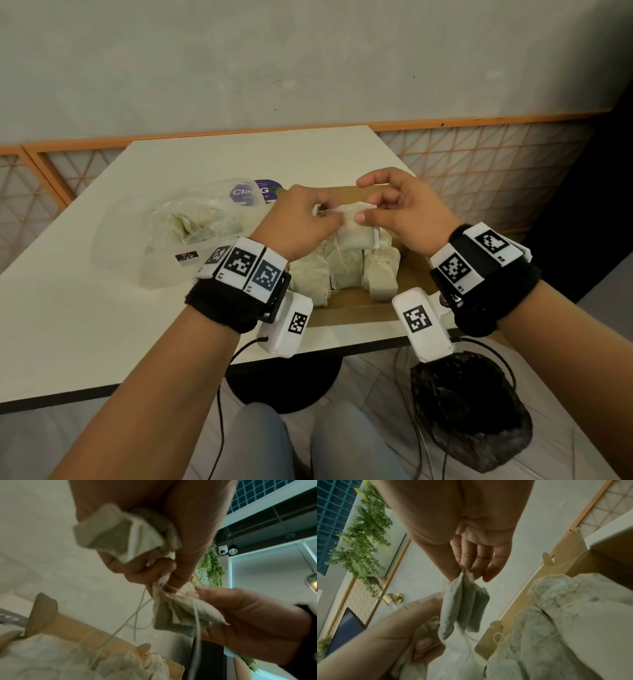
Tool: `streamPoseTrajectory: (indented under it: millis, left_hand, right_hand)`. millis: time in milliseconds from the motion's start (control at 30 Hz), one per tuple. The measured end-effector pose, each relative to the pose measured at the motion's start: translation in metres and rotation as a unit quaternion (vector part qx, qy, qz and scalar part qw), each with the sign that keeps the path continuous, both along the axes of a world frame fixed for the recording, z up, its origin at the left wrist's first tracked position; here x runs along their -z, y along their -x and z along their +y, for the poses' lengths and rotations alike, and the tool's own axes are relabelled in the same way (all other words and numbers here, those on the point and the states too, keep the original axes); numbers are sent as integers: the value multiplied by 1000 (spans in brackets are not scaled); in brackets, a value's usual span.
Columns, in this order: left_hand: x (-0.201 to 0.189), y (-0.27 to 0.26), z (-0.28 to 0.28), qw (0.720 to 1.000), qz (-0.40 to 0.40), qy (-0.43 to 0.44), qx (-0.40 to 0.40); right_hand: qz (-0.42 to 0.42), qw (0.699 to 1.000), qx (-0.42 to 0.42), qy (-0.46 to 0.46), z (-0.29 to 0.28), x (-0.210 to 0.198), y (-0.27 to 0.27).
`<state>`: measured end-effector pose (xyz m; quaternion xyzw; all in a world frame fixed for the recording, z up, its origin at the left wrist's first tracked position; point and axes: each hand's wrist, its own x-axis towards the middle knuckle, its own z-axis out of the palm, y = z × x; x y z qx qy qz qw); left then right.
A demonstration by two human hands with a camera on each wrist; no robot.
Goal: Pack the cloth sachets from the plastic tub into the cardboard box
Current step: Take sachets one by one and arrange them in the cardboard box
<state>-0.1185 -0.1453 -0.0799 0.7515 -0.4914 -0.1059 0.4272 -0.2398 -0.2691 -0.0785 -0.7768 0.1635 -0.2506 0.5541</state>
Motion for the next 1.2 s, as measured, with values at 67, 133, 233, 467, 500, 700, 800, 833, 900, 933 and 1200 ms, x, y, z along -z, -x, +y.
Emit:
streamPoseTrajectory:
  millis: [67,133,233,467,500,700,800,833,900,933,1200]
  left_hand:
    - [4,-8,0,996,17,36,-78]
    - [8,-17,4,982,59,73,-161]
    - [8,-21,11,969,108,111,-192]
    - [6,2,18,978,203,-20,40]
    - [8,1,19,977,208,-19,34]
    - [35,-9,30,953,297,28,-48]
    - [48,-8,33,944,322,41,-64]
    - [50,-8,33,944,321,46,-67]
    - [52,-7,34,946,312,46,-71]
    - [53,-7,33,949,305,43,-73]
    - [55,-10,34,948,305,44,-77]
  right_hand:
    - [3,1000,7,-11,0,1,0]
    - [3,1000,12,-28,0,2,1]
    - [4,998,13,-58,1,2,3]
    - [-21,987,-23,-160,7,-7,-5]
    - [-11,990,-9,-144,7,-7,-5]
    - [172,978,116,-3,-10,18,26]
    - [271,952,136,-36,-13,27,34]
    - [286,946,146,-41,-14,28,33]
    - [301,941,151,-35,-15,28,30]
    - [305,940,151,-27,-16,29,28]
    - [268,950,142,-71,-7,26,22]
